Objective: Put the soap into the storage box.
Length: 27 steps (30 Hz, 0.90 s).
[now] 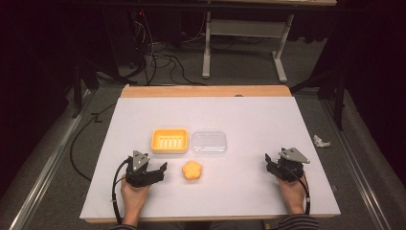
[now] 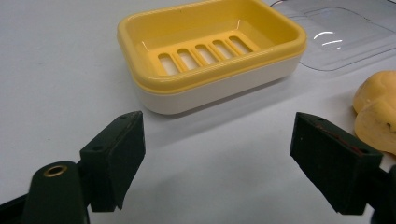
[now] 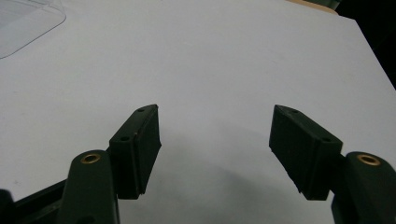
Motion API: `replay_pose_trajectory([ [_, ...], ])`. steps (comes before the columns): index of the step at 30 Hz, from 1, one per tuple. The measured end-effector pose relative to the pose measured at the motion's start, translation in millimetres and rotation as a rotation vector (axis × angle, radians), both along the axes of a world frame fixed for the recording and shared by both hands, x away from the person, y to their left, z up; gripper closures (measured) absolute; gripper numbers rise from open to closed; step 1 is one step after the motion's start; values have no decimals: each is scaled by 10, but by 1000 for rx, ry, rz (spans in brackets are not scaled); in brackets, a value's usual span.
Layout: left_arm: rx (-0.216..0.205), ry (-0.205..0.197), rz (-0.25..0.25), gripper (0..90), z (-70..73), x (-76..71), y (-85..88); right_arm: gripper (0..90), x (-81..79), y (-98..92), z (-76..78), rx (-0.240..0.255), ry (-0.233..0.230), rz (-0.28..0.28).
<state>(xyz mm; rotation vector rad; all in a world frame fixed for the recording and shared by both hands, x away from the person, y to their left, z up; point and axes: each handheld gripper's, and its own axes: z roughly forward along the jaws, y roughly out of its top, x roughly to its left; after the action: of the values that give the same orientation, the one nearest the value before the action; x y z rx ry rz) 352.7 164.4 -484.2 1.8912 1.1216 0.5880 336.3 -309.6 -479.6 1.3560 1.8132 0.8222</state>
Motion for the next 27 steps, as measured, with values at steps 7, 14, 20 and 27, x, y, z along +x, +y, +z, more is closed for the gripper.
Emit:
replay_pose_trajectory([
  [7, 6, 1, -1, 202, -3, 4, -5, 341, -2, -4, 0, 3, -3, 2],
  [14, 8, 8, 0, 208, -2, 9, -4, 341, -4, -8, 2, 6, -3, 2],
  [20, 8, 7, 3, 213, -3, 8, -6, 346, -11, -77, 13, 76, -11, 0],
  [27, -4, 11, 2, 213, -2, 11, 5, 347, -12, -167, 23, 164, -5, 10],
])
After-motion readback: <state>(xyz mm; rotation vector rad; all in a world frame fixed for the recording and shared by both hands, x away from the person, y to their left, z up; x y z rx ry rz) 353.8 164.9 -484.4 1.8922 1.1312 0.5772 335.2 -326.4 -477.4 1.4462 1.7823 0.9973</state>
